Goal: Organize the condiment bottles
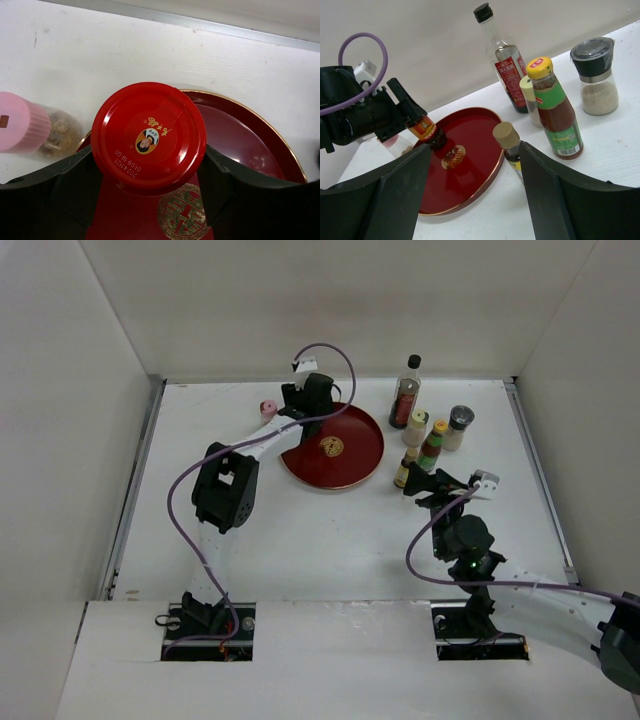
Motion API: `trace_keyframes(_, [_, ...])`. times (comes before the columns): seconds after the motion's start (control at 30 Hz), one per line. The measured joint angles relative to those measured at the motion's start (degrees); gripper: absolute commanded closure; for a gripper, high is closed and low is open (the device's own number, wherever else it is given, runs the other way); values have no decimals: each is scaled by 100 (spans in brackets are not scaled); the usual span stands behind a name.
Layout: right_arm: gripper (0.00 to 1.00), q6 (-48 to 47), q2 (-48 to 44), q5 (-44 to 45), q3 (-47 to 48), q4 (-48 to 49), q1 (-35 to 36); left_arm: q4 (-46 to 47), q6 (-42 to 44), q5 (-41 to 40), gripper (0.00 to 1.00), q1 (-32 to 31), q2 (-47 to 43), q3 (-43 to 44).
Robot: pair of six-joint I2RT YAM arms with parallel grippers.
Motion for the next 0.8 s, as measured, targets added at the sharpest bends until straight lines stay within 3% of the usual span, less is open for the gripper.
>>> trace_keyframes(0.17, [22,13,28,-20,31,2,0,37,68,22,34,57,59,-9])
trace_keyframes(0.43, [22,15,-63,-35,31,-4,0,662,111,9,14,39,-57,-232])
trace_keyframes(0.6, [22,17,-153,-37,31,-2,0,726,105,81,13,37,-647,-702])
trace_keyframes(0.8, [22,17,-168,-37,31,-4,0,802,-122,127,22,129,-1991,-1475])
